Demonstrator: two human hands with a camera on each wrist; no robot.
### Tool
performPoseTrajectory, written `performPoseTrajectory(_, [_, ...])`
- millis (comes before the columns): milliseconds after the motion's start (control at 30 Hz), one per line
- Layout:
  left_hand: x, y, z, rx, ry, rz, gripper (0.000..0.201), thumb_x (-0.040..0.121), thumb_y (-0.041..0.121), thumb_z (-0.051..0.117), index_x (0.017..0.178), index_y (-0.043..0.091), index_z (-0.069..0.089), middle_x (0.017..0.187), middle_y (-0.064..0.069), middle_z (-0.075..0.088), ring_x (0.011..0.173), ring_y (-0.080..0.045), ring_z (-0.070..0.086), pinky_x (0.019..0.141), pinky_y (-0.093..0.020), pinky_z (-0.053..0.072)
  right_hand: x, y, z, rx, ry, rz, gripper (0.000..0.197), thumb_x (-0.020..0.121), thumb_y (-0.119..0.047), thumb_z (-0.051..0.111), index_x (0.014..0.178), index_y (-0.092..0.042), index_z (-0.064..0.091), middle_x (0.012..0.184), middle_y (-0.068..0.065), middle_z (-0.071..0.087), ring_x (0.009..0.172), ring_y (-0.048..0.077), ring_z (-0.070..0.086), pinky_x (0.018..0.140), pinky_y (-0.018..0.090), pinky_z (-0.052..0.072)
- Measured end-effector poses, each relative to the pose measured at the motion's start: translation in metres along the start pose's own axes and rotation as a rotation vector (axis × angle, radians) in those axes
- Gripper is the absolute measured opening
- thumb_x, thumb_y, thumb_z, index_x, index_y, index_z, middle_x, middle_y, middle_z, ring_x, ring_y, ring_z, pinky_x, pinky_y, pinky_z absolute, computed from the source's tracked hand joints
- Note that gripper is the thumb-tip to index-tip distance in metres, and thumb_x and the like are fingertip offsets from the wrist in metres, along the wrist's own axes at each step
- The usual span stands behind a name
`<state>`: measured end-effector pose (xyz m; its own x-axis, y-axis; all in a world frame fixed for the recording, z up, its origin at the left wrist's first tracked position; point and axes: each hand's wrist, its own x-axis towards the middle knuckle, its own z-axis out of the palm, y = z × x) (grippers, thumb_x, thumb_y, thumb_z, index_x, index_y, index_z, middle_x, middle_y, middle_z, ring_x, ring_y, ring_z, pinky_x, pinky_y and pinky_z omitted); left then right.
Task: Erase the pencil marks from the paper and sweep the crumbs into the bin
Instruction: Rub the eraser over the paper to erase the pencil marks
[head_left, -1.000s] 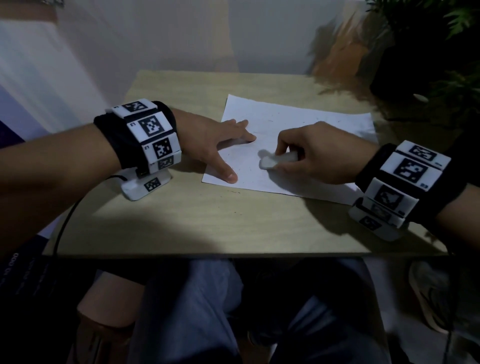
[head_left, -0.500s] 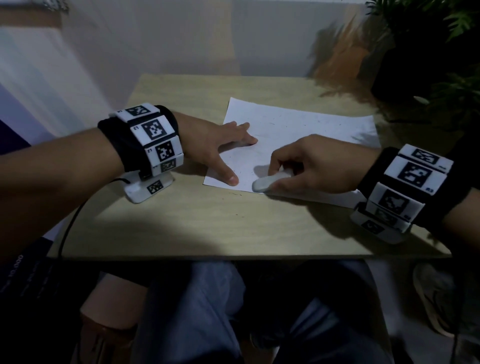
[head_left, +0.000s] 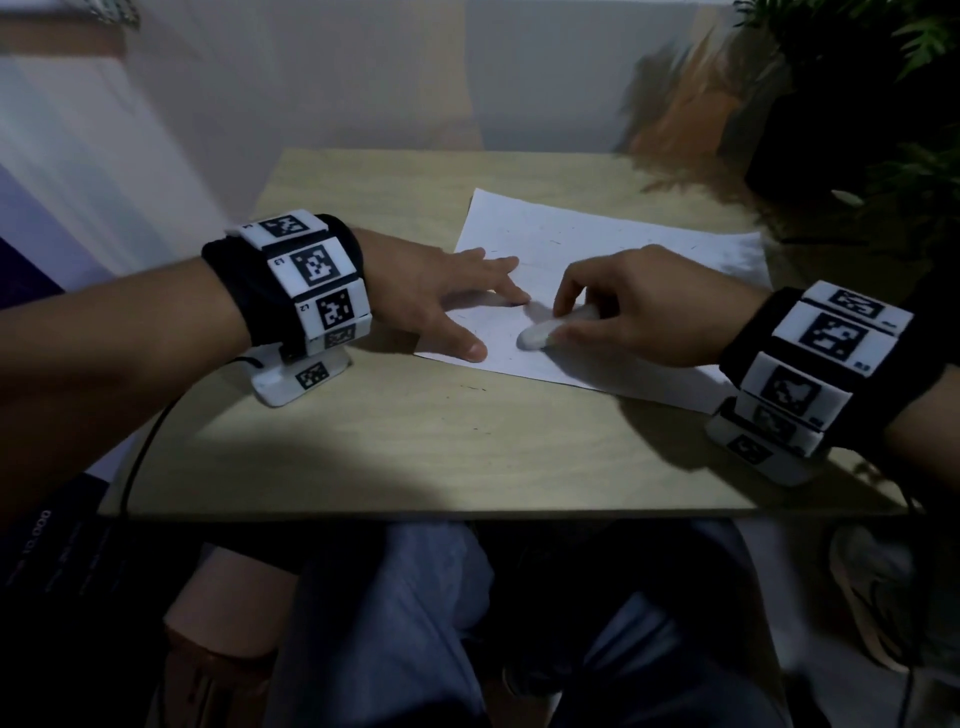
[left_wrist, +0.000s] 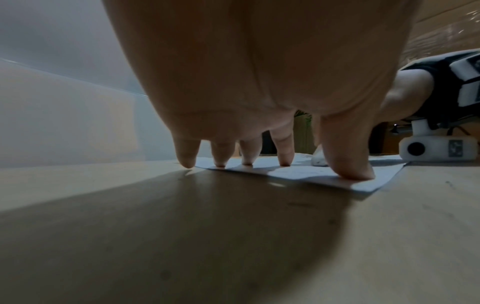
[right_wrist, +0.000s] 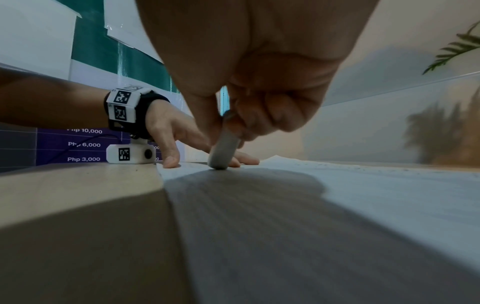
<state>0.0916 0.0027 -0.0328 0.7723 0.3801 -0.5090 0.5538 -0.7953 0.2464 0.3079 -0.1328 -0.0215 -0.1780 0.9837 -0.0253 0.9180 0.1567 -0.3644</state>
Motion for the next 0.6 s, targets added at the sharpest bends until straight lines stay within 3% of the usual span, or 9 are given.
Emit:
performPoseTrajectory(100, [0.000,-0.002,0.000,-0.017,0.004,0.005,0.082,0.083,0.070,0.061,0.152,0.058,0.018,0.165,0.027,-0.012,0.151,0.001,-0.016,0.127,-0.045,-0.003,-0.001,0.000,0.001,-0.063,0.110,-0.022,0.046,0.079,-0.071,0.059,0.089,-0.027,0.068,0.063,-0.015,0.058,0.063,0.001,0.053,0.057,0.024,0.036])
performPoseTrajectory(200, [0.000,-0.002,0.001,-0.034,0.010,-0.002,0.081,0.084,0.067,0.063,0.152,0.058,0.020,0.164,0.030,-0.011,0.150,0.003,-0.015,0.127,-0.044,-0.002,-0.011,-0.009,0.000,0.041,-0.075,-0.118,0.060,0.068,-0.081,0.049,0.091,-0.030,0.070,0.067,-0.010,0.063,0.066,0.006,0.057,0.062,0.026,0.043])
performPoseTrajectory(267, [-0.001,-0.001,0.000,-0.034,0.001,-0.005,0.083,0.081,0.070,0.062,0.151,0.058,0.019,0.164,0.031,-0.011,0.150,0.004,-0.016,0.127,-0.044,-0.002,-0.011,-0.008,-0.001,0.090,-0.132,-0.104,0.054,0.069,-0.078,0.055,0.092,-0.031,0.070,0.071,-0.008,0.064,0.067,0.008,0.057,0.064,0.028,0.046])
performPoseTrajectory(333, [0.000,0.000,0.000,-0.021,-0.004,-0.004,0.087,0.077,0.074,0.059,0.152,0.058,0.018,0.164,0.030,-0.012,0.150,0.003,-0.016,0.127,-0.044,-0.002,-0.006,0.000,-0.001,0.024,-0.032,-0.063,0.041,0.078,-0.068,0.063,0.093,-0.030,0.071,0.066,-0.011,0.061,0.064,0.004,0.056,0.060,0.024,0.042])
performPoseTrajectory(433, [-0.001,-0.001,0.000,-0.008,0.000,-0.008,0.086,0.080,0.074,0.059,0.153,0.057,0.017,0.164,0.029,-0.012,0.151,0.001,-0.016,0.127,-0.045,-0.001,-0.002,0.004,0.002,-0.099,0.128,-0.050,0.041,0.083,-0.065,0.061,0.093,-0.027,0.071,0.063,-0.017,0.056,0.063,-0.001,0.053,0.058,0.022,0.036])
performPoseTrajectory(600, [-0.002,0.000,0.000,-0.050,-0.002,-0.011,0.090,0.073,0.076,0.061,0.151,0.057,0.022,0.165,0.028,-0.010,0.151,0.001,-0.016,0.127,-0.045,-0.001,-0.012,-0.004,0.001,0.046,-0.099,-0.140,0.055,0.074,-0.078,0.052,0.094,-0.031,0.071,0.067,-0.010,0.062,0.065,0.007,0.055,0.060,0.025,0.041])
